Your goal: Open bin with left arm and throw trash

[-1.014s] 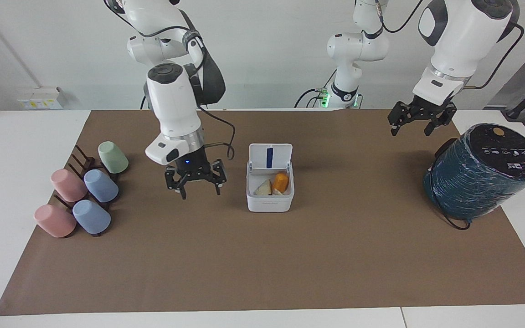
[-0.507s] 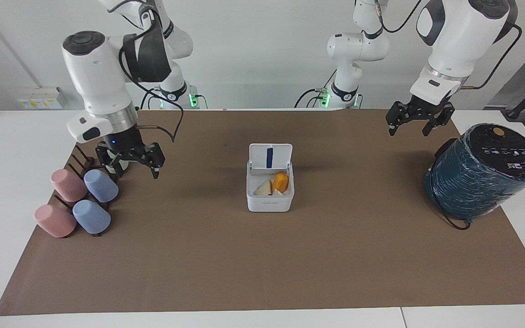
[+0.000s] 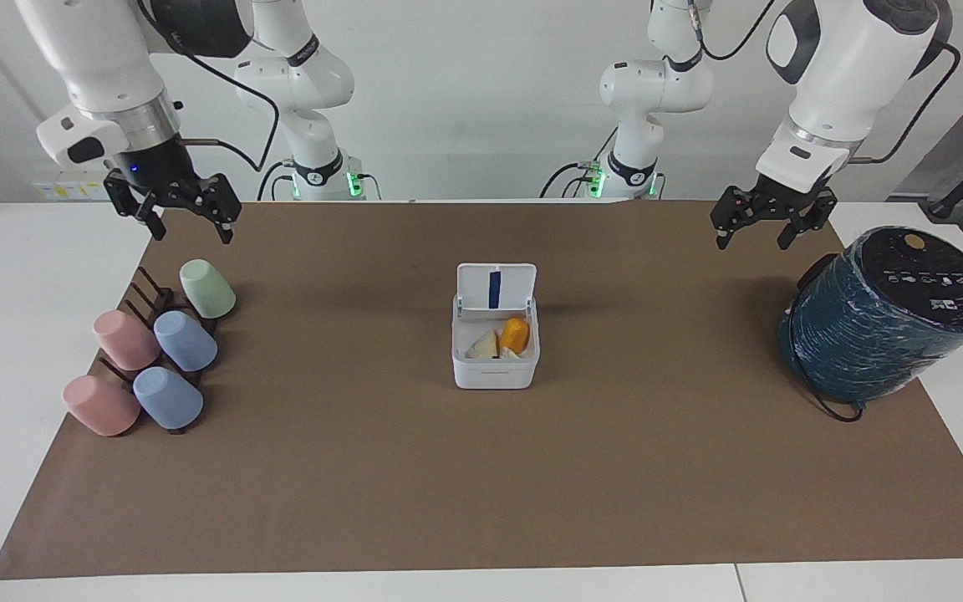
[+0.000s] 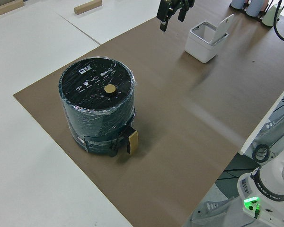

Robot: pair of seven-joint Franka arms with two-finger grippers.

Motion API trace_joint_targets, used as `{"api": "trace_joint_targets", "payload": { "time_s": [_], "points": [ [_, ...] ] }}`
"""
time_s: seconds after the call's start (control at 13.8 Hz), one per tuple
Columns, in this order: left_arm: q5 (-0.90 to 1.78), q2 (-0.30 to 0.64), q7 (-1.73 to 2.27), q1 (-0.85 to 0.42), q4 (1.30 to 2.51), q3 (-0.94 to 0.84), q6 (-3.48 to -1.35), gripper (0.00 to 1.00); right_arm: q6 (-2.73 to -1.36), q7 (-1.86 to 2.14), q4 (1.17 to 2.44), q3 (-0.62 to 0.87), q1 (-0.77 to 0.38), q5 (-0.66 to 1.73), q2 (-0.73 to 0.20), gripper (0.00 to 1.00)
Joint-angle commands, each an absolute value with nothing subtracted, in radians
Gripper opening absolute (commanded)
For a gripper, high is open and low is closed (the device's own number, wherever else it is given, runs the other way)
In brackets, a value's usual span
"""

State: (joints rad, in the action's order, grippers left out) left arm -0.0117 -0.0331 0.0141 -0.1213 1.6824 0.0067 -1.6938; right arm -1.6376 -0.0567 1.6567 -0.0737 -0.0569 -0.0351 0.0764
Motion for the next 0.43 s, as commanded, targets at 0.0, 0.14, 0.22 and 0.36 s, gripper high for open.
{"api": "trace_joint_targets", "payload": {
  "time_s": [0.0,0.14,0.22,0.36],
  "points": [
    [-0.032,-0.064,0.003,-0.118,1.723,0.005,-1.718,1.0,-1.547,0.003,1.626,-0.068,-0.049,-0.054,0.097,1.0],
    [-0.032,-0.066,0.002,-0.117,1.723,0.005,-1.718,1.0,-1.552,0.008,1.634,-0.063,-0.049,-0.054,0.1,1.0],
    [-0.032,-0.064,0.002,-0.117,1.723,0.005,-1.721,1.0,-1.54,0.009,1.635,-0.061,-0.054,-0.054,0.101,1.0],
    [-0.032,-0.064,0.002,-0.117,1.723,0.005,-1.72,1.0,-1.511,0.05,1.629,-0.057,-0.055,-0.058,0.101,1.0]
  ]
}}
